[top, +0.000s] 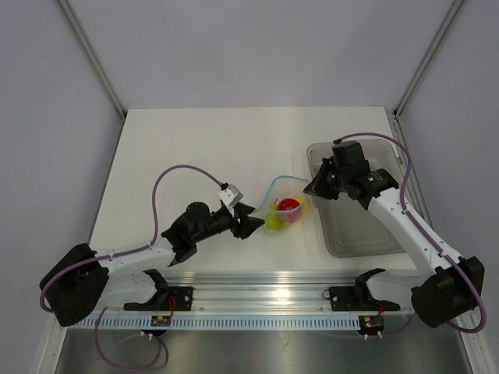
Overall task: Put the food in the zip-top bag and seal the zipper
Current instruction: Zip the zipper food storage bag at the center of the board.
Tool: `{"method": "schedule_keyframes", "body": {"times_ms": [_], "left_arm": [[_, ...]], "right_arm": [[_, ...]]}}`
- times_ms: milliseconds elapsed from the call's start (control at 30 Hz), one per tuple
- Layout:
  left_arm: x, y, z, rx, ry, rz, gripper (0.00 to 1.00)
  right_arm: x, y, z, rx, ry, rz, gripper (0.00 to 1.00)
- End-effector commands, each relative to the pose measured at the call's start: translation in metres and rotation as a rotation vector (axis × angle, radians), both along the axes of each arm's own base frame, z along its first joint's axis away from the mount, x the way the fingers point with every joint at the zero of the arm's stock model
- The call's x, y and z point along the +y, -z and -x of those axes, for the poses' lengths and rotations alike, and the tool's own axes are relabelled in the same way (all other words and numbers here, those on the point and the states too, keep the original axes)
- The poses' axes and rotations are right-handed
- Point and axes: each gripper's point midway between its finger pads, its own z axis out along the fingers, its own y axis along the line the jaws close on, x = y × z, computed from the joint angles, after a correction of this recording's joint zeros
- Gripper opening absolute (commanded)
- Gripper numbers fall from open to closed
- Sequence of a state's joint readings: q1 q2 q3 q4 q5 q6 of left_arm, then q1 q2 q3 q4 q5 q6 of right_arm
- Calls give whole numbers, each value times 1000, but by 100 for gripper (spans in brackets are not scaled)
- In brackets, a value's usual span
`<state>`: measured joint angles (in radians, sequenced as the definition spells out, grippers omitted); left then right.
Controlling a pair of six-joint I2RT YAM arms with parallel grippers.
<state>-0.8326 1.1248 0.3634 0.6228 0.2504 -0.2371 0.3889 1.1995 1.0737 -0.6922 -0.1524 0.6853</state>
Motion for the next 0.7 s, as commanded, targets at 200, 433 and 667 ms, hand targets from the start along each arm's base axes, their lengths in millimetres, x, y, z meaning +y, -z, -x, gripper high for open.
{"method": "schedule_keyframes", "body": {"times_ms": [200, 433, 667], "left_arm": [[-6, -11, -7, -60, -12, 68, 55], [-11, -9, -7, -50, 1, 89, 51], [-17, -6, -3, -28, 38, 87, 41]], "right_arm": [[5, -24, -9, -61, 0, -42, 0], [4, -23, -6, -58, 2, -41, 0], [3, -23, -5, -58, 9, -36, 0]]}}
